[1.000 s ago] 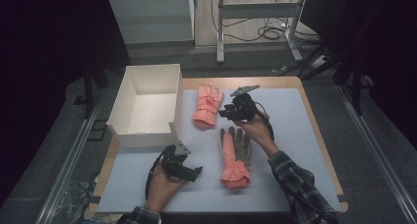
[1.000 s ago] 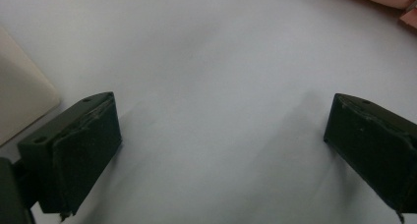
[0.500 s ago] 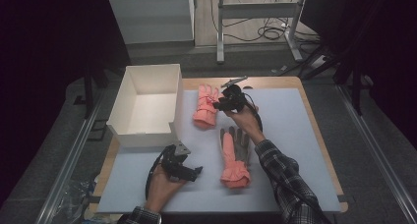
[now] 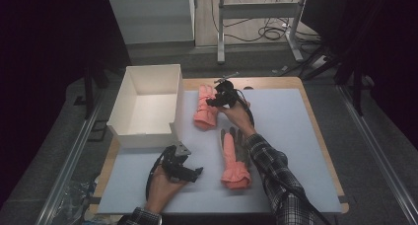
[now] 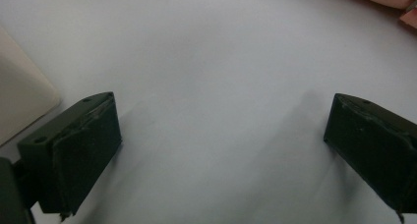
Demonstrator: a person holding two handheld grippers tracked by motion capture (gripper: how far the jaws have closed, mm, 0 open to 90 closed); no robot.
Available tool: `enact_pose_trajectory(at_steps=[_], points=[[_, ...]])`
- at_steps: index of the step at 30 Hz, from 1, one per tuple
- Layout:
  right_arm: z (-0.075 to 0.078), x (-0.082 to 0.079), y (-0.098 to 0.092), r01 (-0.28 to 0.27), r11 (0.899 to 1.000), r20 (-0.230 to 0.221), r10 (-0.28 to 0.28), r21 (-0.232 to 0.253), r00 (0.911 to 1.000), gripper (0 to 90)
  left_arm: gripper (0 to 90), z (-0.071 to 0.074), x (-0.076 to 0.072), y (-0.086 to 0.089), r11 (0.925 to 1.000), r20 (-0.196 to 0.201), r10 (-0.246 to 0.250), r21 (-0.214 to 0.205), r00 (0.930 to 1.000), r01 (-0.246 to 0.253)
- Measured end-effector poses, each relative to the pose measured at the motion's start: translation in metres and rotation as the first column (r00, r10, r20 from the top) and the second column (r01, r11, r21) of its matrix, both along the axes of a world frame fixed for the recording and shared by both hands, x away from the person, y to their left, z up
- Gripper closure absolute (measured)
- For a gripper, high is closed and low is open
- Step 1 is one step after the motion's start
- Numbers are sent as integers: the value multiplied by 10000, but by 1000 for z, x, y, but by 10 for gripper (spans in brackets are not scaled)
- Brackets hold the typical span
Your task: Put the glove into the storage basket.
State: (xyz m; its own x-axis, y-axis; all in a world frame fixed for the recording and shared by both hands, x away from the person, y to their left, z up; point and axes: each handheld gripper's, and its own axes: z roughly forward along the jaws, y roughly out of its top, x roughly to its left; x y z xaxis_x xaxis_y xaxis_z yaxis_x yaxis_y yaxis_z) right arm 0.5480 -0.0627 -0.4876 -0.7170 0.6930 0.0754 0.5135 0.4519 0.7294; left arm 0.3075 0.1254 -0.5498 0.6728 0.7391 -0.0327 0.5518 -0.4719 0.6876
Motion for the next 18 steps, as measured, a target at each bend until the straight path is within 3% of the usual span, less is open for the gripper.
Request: enact_pose_trajectory(at_steps=[4,8,10,13,18], points=[[-5,7,3,166,9998,-165,-167,-79,9997,412,5,0,0,0,10000,-2,3,0,10000,-3],[-15,13,9,127,9980,-335,-148,-617,9993,395,4,0,0,0,10000,-4,6,0,10000,-6],[-18,14,10,127,9970,-549,-169,-759,9984,435,5,0,0,0,10000,-5,6,-2,10000,-6],[-23,15,10,182,9980,-833,-232,-603,9963,552,4,0,0,0,10000,-6,1,1,10000,-1],[-23,12,13,127,9974,-866,-188,-704,9961,737,4,0,0,0,10000,-9,3,-2,10000,-3]])
